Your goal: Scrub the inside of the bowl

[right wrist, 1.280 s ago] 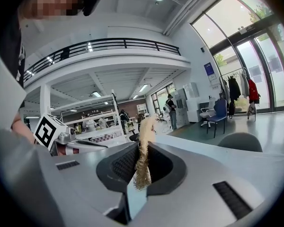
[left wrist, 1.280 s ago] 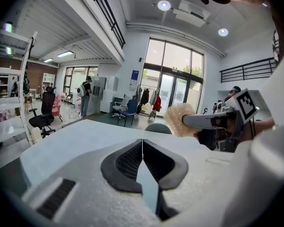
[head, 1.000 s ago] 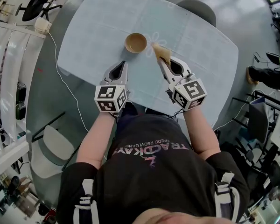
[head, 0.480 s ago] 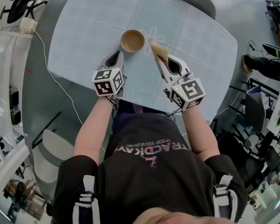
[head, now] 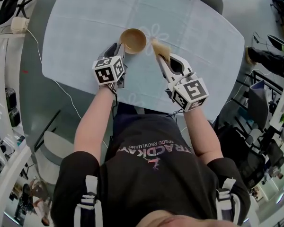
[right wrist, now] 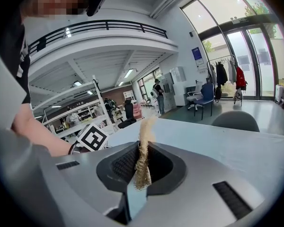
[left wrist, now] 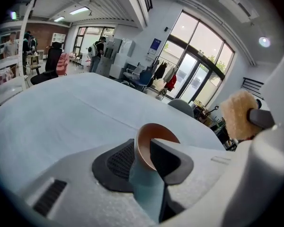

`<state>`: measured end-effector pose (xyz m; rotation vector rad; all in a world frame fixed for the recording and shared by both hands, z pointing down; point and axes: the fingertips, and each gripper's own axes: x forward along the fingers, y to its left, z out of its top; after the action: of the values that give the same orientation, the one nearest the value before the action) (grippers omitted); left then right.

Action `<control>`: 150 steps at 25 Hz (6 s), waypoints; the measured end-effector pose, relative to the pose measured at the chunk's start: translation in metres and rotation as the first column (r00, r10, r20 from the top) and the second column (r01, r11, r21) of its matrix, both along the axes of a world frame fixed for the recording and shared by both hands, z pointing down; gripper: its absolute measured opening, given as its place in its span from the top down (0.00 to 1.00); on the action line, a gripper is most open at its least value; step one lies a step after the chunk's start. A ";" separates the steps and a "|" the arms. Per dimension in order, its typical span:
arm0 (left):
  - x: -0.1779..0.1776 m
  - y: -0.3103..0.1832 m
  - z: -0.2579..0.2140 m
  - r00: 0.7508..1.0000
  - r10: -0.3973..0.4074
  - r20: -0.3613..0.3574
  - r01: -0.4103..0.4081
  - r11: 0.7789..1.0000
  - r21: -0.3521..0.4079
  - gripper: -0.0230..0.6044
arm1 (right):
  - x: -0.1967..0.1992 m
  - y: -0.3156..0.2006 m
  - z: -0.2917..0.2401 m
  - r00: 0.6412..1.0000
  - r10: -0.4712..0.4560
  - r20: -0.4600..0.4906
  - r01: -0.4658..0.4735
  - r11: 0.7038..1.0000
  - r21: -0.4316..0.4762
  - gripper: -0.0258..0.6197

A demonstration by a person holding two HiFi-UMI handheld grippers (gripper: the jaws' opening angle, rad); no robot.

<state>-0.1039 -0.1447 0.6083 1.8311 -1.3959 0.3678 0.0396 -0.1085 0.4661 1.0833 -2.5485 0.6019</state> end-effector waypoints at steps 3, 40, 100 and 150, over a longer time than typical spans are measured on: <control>-0.002 -0.007 0.014 1.000 -0.005 -0.003 0.005 0.999 -0.031 0.79 | -0.003 -0.005 0.006 1.000 0.000 -0.001 0.000 1.000 -0.014 0.91; 0.061 0.022 -0.090 0.877 0.272 0.396 -0.396 0.877 0.274 0.92 | -0.048 0.015 0.042 0.980 -0.145 -0.135 0.126 0.982 -0.142 0.91; 0.065 0.077 -0.137 0.874 0.192 0.446 -0.386 0.831 0.399 0.91 | -0.027 0.032 0.020 0.881 -0.033 -0.472 0.088 0.992 0.096 0.91; 0.068 0.080 -0.122 0.875 0.233 0.424 -0.397 0.846 0.354 0.92 | -0.042 0.047 0.024 0.728 -0.143 -0.671 0.338 0.926 0.169 0.91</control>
<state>-0.0355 -0.0648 0.4863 2.4822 -1.5003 0.6411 -0.0022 -0.0613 0.4898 0.8135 -2.1103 -0.2072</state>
